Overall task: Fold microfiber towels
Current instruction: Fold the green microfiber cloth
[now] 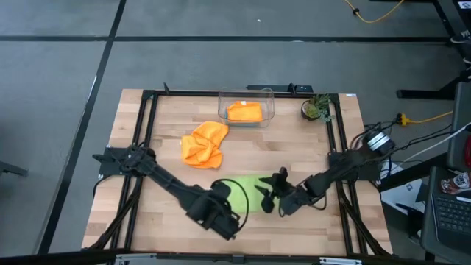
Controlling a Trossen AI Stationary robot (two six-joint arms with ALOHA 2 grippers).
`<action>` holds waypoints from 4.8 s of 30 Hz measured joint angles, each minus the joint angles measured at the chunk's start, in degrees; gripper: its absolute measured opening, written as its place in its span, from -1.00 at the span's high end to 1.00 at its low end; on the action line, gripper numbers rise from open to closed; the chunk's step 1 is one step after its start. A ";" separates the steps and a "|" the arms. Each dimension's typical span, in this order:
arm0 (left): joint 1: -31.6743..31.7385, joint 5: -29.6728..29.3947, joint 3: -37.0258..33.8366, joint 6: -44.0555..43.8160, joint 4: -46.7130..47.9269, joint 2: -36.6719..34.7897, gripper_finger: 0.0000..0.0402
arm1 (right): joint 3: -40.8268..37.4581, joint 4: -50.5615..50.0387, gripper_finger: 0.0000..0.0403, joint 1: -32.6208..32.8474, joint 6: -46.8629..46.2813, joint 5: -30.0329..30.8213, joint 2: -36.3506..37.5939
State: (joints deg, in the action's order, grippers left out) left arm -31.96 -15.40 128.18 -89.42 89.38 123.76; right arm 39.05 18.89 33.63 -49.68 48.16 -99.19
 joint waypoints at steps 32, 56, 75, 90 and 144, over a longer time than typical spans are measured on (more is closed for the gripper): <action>1.01 -10.52 0.46 4.41 0.64 -0.85 0.30 | 0.38 25.18 0.23 -14.89 37.72 -51.41 -17.95; -0.80 -10.45 0.44 1.24 0.62 -0.85 0.30 | 15.64 -4.78 0.23 -14.80 33.37 -33.57 -1.43; -0.05 -12.63 0.42 -1.04 0.62 -0.83 0.30 | 11.72 7.66 0.23 0.55 0.30 -1.59 -19.56; -0.59 -12.51 0.42 -1.56 0.62 -0.83 0.30 | 11.85 16.49 0.23 -13.19 45.45 -52.88 -21.49; -2.66 -3.72 0.42 47.23 -29.63 17.77 -0.24 | 11.74 -23.71 -0.51 1.46 38.25 -52.25 4.11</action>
State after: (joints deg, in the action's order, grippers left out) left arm -34.63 -19.12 128.60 -42.19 59.75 141.53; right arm 50.78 -4.82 35.09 -11.43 -4.09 -95.09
